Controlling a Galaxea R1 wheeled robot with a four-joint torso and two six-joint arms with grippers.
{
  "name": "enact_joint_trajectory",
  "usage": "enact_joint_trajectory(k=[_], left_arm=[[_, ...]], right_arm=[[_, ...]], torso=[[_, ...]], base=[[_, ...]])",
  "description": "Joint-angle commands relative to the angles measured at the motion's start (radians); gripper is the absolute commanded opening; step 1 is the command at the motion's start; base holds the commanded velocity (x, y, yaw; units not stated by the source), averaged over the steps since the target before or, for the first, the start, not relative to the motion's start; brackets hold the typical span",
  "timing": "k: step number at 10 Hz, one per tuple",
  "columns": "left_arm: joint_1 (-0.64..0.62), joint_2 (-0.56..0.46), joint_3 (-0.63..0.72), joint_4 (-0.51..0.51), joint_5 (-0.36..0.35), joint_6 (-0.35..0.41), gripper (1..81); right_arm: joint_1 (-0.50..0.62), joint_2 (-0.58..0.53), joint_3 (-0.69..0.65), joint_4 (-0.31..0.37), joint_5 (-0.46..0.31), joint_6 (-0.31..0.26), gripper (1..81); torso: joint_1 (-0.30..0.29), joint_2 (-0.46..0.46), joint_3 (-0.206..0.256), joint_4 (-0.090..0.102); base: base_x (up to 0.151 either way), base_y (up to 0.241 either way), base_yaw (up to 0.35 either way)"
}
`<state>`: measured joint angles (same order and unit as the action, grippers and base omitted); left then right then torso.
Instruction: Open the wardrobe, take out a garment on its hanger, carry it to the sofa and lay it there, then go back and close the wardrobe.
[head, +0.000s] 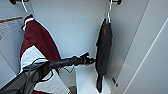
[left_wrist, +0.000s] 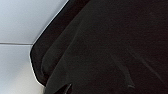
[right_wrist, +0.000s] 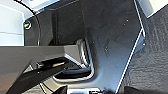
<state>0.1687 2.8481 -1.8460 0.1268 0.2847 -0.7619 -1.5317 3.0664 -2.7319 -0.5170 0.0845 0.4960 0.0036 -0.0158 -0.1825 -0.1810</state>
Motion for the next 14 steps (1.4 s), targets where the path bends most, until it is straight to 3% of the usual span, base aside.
enact_joint_trajectory(k=[1,8,14], left_arm=[[-0.257,-0.002,-0.007,-0.006,-0.036,-0.078,81.1],[-0.456,0.002,-0.007,-0.006,-0.050,-0.269,81.1],[-0.620,-0.019,0.000,-0.009,-0.058,-0.375,81.1]], right_arm=[[0.020,0.004,0.000,-0.008,-0.049,0.004,81.1],[0.015,0.016,-0.006,-0.008,-0.049,0.003,81.1],[0.009,0.021,-0.004,-0.008,-0.049,0.004,81.1]], torso=[[0.000,0.000,0.000,0.000],[0.000,0.000,0.000,0.000],[0.001,0.000,-0.001,0.000]], base=[[0.000,0.000,0.000],[0.000,0.000,0.000],[0.000,0.000,0.000]])
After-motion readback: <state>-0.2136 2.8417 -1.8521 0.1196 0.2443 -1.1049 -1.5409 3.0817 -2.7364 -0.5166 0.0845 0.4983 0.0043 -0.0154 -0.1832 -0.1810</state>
